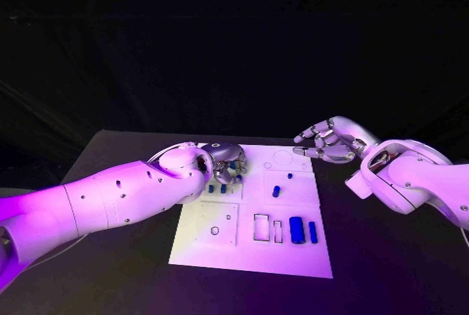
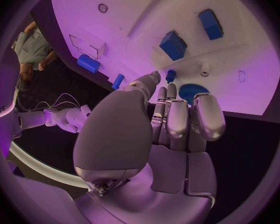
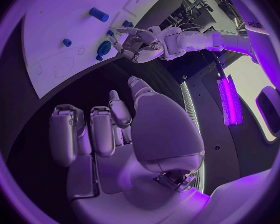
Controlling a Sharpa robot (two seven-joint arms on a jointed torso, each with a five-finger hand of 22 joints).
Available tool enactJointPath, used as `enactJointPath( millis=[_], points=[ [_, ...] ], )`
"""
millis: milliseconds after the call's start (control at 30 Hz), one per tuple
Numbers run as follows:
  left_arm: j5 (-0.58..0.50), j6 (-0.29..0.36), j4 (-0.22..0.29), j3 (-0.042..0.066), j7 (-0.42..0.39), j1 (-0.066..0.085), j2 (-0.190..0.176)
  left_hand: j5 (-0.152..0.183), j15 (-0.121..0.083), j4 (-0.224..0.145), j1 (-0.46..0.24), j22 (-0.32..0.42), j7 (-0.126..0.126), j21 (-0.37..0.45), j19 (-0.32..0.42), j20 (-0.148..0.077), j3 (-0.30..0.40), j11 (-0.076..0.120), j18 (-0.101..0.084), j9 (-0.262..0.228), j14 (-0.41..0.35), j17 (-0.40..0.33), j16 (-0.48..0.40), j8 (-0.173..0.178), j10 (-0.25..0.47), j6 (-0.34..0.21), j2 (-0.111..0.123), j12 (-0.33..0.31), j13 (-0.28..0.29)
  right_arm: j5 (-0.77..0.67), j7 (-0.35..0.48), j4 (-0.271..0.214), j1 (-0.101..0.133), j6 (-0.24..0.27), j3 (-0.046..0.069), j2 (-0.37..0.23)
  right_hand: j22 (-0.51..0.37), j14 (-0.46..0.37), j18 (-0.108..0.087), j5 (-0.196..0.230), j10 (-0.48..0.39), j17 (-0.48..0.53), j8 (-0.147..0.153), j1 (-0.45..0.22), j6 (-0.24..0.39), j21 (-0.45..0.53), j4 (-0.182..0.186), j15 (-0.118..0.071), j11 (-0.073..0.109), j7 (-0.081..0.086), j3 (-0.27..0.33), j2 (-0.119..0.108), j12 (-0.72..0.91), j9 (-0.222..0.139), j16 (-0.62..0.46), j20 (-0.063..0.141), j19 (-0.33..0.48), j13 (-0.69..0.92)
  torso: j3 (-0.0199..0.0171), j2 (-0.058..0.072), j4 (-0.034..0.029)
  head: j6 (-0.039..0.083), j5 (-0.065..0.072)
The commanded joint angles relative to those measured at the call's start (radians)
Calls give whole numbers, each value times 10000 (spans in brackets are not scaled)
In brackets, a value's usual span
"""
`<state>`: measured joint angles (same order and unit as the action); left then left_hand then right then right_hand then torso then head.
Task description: Assemble the parts on the task board
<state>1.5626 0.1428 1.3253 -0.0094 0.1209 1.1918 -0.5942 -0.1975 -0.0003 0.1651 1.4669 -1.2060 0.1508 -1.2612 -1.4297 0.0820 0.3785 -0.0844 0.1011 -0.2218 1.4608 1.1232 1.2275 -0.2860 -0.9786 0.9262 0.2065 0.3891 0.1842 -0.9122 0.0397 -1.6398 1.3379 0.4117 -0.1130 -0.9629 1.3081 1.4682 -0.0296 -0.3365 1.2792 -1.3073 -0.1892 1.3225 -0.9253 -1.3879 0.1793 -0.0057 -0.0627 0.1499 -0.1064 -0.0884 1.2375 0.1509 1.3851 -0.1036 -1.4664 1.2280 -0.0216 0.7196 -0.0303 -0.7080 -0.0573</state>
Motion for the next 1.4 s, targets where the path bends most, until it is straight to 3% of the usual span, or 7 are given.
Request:
enactJointPath(
  millis=[33, 400, 967, 1067, 1400],
  points=[
    [294, -130, -26, 9, 165, -3, 67, 22, -13, -13, 11, -18, -31, -74, -59, -14, 81, -11, -184, 25, 220, -17, 64, 75, -38, 89, -93, -54, -31, -50, 72, 0, -7, -13, 1, 7, 1405, 469, -154, -83, -44, -453, -42, -68, 47, 43, 56, -59, -24, 6, -3, -1, -38, -20, -33, 91, -80, 8, 1, 1, -8, 10, 55],
    [316, -7, -57, 20, 278, -2, 109, 29, -29, -43, 28, -115, -75, -160, -90, -19, 132, 19, -200, 65, 219, -44, 81, 112, -114, 120, -125, -54, -66, -50, 64, 8, -8, -34, 1, 15, 1405, 469, -154, -83, -44, -453, -42, -68, 47, 43, 56, -59, -24, 6, -3, -1, -38, -20, -33, 91, -80, 8, -2, -8, -14, 10, 62],
    [317, -437, -350, 20, 363, -5, 297, 22, -49, -108, 82, -159, -111, -203, -92, -36, 243, 40, -206, 104, 213, -91, 102, 120, -125, 263, -210, -92, -125, -50, 64, 11, -12, -68, 1, 30, 1416, 471, -150, -98, -23, -458, -54, -59, 41, 29, 60, -60, -22, 4, -9, 18, -12, -22, -32, 92, -89, 33, 5, -6, -3, -3, 48],
    [317, -457, -389, 20, 345, -8, 338, 283, -54, -156, 68, -188, -111, -230, -89, -42, 286, 45, -210, 159, 207, -132, 121, 183, -178, 300, -214, -113, -172, -50, 65, 9, -12, -70, 1, 29, 1416, 471, -150, -98, -23, -458, -54, -59, 41, 29, 60, -60, -22, 4, -9, 18, -12, -22, -32, 92, -89, 33, 3, -2, -4, -13, 47],
    [256, -505, -464, 19, 300, -32, 422, 348, -64, -188, 66, -259, -121, -291, -106, -47, 332, 65, -224, 190, 202, -160, 134, 212, -278, 355, -253, -95, -191, -50, 63, 8, -14, -78, 1, 33, 1416, 471, -150, -98, -23, -458, -54, -59, 41, 29, 60, -60, -22, 4, -9, 18, -12, -22, -32, 92, -89, 33, -1, -6, -16, -25, 56]
  ],
)
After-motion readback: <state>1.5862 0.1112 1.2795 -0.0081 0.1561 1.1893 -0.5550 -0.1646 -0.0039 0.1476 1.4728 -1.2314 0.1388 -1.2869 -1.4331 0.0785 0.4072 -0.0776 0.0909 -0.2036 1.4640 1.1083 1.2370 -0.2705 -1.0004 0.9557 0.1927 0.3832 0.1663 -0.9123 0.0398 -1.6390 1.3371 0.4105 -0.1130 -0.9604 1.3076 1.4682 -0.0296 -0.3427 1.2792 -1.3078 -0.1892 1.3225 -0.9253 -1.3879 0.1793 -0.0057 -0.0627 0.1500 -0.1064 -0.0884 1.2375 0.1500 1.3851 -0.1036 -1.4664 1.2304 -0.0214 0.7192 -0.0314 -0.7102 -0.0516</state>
